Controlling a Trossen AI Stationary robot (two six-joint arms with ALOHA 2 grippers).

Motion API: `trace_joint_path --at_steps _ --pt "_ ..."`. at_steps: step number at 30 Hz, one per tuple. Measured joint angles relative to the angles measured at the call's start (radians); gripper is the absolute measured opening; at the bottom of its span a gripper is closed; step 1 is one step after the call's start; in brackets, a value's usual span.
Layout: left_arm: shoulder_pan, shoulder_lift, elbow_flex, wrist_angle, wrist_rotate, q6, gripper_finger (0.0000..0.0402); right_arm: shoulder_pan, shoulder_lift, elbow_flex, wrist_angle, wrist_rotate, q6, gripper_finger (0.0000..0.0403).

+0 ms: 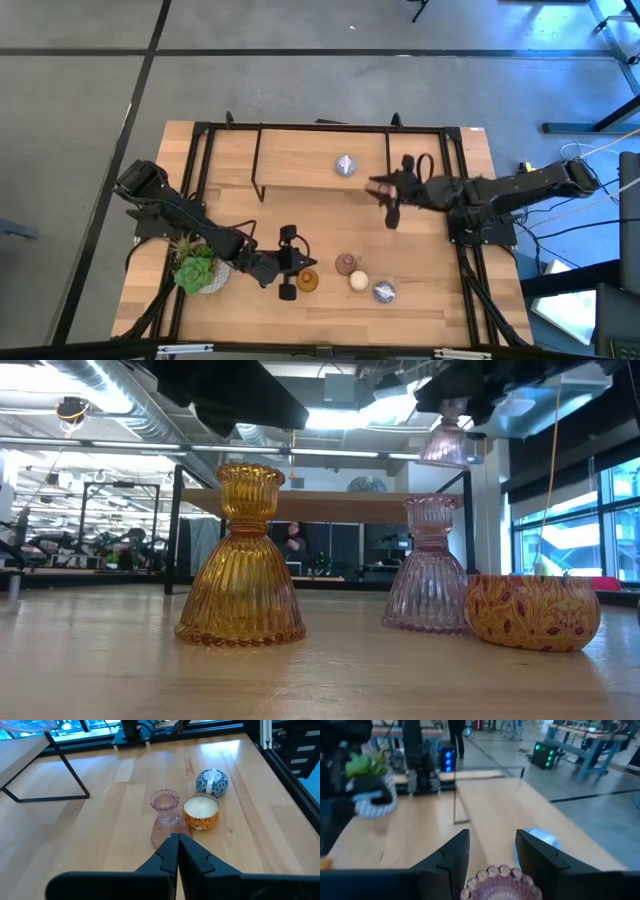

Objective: Pick & Place candle stick holders
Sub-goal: Put the right pink glass candle holder on the shelf

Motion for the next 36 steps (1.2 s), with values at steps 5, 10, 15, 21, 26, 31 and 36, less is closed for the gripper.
trace_joint_path --at_steps 5,10,15,21,26,31,36 --pt "0.004 0.000 0.000 0.002 0.002 0.000 0.0002 -0.159 0.002 0.000 0.041 -0.109 0.003 0.0153" --pt "0.004 0.000 0.000 0.000 0.005 0.000 0.0002 -0.296 0.002 0.000 0.062 -0.214 0.011 0.0153" --pt "0.004 0.000 0.000 -0.002 0.007 0.000 0.0002 -0.413 0.013 0.000 0.070 -0.332 0.064 0.0153" --pt "0.004 0.000 0.000 -0.002 0.007 0.001 0.0002 -0.468 0.033 0.000 0.080 -0.409 0.090 0.0154" --pt "0.004 0.000 0.000 -0.002 0.007 0.008 0.0002 -0.479 0.067 0.000 0.118 -0.442 0.090 0.0154" --pt "0.004 0.000 0.000 -0.002 0.007 0.009 0.0002 -0.490 0.107 0.000 0.133 -0.442 0.090 0.0154" --pt "0.004 0.000 0.000 -0.002 0.007 0.010 0.0002 -0.512 0.143 0.000 0.136 -0.442 0.090 0.0154"
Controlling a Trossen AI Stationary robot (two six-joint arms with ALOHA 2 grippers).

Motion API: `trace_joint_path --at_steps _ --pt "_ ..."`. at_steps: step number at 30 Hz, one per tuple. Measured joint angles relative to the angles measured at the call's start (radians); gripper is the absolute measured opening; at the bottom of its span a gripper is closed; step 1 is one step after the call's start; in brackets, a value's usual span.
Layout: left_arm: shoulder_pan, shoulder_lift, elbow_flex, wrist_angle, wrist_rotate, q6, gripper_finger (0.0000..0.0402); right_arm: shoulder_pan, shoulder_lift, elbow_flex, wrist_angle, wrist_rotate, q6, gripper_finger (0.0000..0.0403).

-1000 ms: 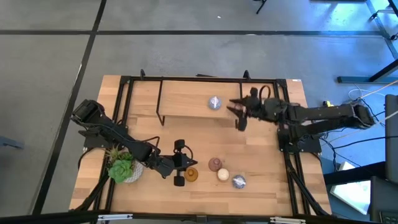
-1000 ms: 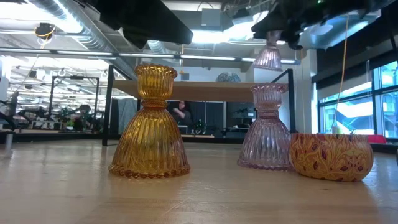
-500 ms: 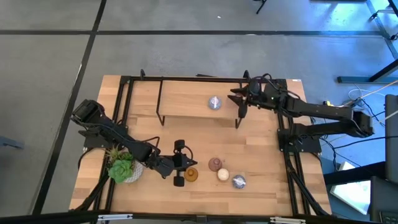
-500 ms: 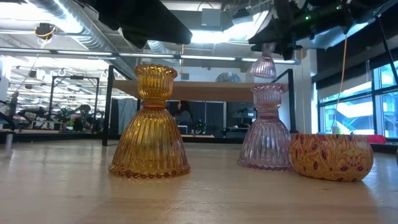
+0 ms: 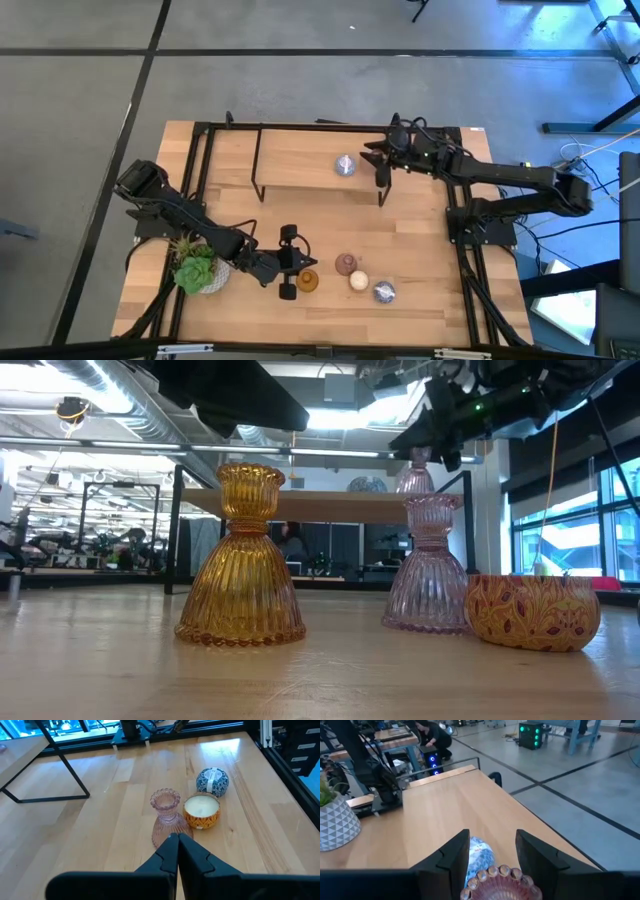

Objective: Pick & Place candle stick holders
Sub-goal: Put the right pink glass candle holder on the shelf

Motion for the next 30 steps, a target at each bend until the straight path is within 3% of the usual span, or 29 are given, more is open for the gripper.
trace_joint_path --at_steps 18,30 --pt "0.000 0.000 0.000 0.000 0.000 0.000 0.0002 -0.129 0.008 0.008 0.040 -0.006 -0.005 0.0154" --pt "0.000 0.000 0.000 -0.001 0.000 0.009 0.0002 -0.157 0.192 0.181 -0.071 -0.067 -0.019 0.0154"
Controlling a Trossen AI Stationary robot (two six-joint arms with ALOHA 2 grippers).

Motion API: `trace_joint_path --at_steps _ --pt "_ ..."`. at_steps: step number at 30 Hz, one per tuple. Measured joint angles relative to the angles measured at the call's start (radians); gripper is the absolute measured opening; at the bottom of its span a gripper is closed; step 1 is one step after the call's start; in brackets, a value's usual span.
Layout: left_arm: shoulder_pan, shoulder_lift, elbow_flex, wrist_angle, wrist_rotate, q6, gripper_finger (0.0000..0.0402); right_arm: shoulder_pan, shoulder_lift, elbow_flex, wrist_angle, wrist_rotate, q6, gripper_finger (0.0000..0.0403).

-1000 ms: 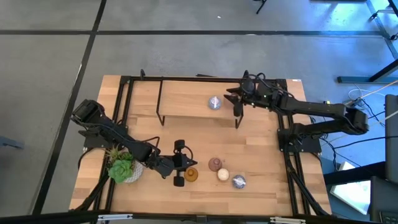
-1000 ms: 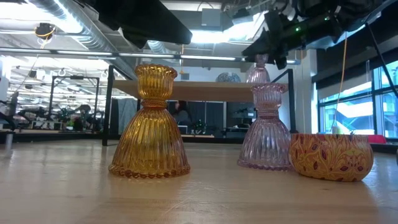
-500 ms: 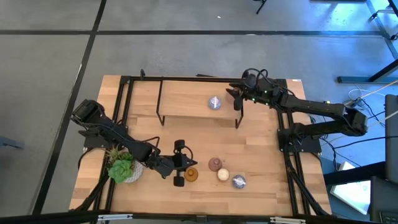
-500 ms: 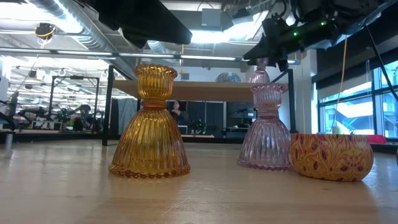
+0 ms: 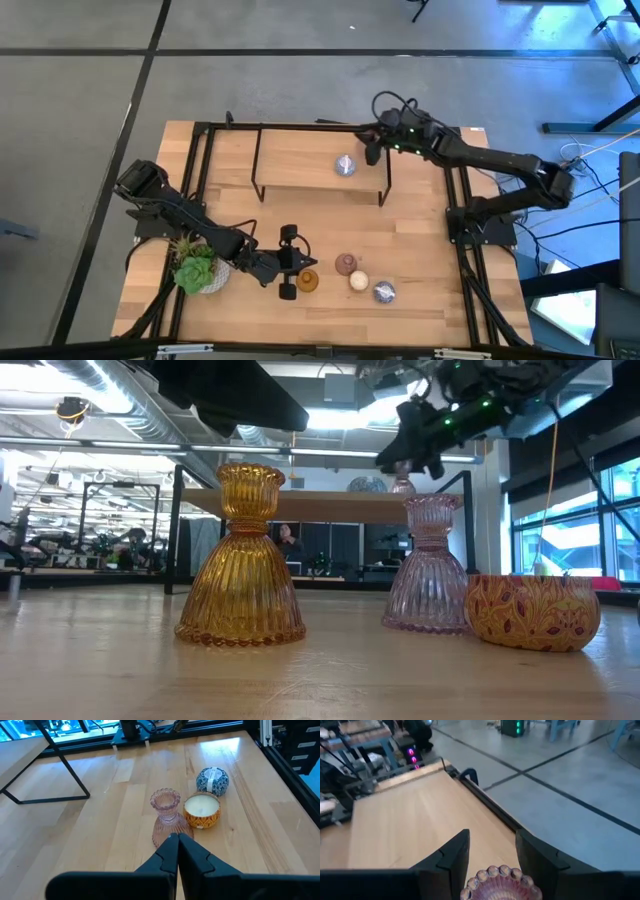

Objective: Pick & Place candle stick holders
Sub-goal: Put the right pink glass candle holder on the shelf

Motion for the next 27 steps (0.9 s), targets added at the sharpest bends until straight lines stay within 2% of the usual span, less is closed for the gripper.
trace_joint_path --at_steps 5,17,27 --pt "-0.004 0.000 0.000 -0.001 0.000 0.000 0.0002 0.000 0.026 0.031 -0.024 0.051 -0.011 0.0154" --pt "-0.008 0.000 0.000 -0.001 0.000 -0.009 0.0002 -0.021 0.018 0.032 -0.052 0.087 0.048 0.0157" --pt "-0.008 0.000 0.000 0.000 0.000 -0.009 0.0002 -0.017 0.020 0.032 -0.054 0.071 0.019 0.0208"
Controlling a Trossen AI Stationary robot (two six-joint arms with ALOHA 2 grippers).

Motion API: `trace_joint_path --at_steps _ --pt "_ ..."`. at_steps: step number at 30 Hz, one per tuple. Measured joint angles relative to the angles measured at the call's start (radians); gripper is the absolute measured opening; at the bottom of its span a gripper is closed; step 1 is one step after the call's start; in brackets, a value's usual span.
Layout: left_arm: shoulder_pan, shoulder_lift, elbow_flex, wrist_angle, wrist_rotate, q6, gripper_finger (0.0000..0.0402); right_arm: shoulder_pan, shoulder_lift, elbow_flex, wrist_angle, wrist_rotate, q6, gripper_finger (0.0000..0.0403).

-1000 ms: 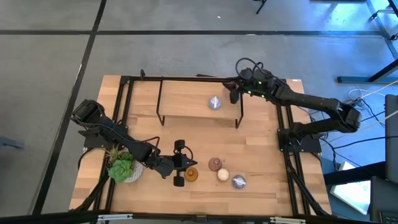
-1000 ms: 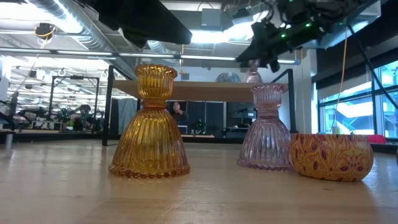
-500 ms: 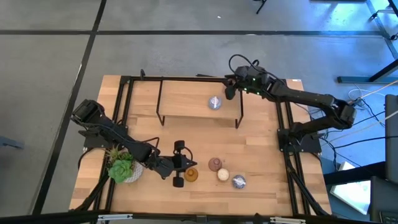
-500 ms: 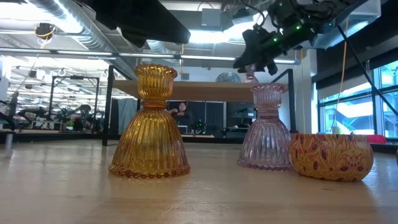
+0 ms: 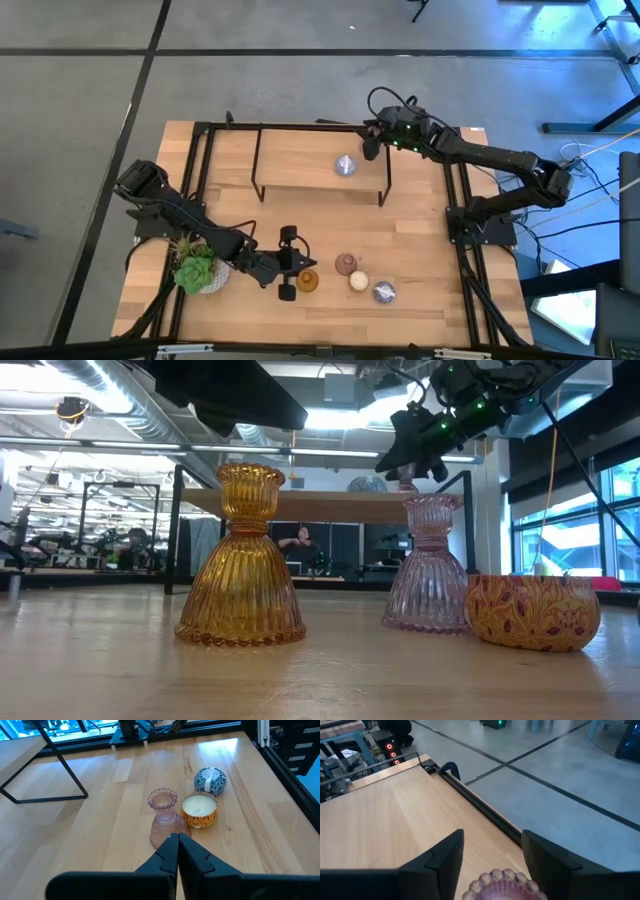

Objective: Pick & Place candle stick holders
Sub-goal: Put the right pink glass candle holder on the shelf, then put the pink glass candle holder on the shelf

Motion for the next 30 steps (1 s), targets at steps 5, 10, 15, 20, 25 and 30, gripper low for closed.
trace_joint_path --at_steps 5,10,15,20,25,30 --pt "0.000 0.000 0.000 0.000 0.000 0.000 0.0002 0.000 -0.001 0.000 0.012 -0.003 0.004 0.0234" --pt "0.000 0.000 0.000 0.000 0.000 0.000 0.0002 0.010 -0.021 0.000 0.040 -0.014 -0.018 0.0252" --pt "0.000 0.000 0.000 0.000 0.000 0.000 0.0002 0.027 -0.044 -0.001 0.103 -0.019 -0.037 0.0269" --pt "-0.001 0.000 0.000 -0.001 0.000 0.000 0.0002 0.032 -0.087 -0.001 0.114 -0.018 -0.053 0.0279" --pt "-0.002 0.000 0.000 -0.007 0.000 -0.003 0.0002 0.058 -0.158 -0.001 0.106 -0.069 -0.054 0.0280" --pt "-0.001 0.000 0.000 -0.008 0.000 -0.010 0.0002 0.125 -0.235 -0.001 0.085 -0.282 -0.055 0.0280"
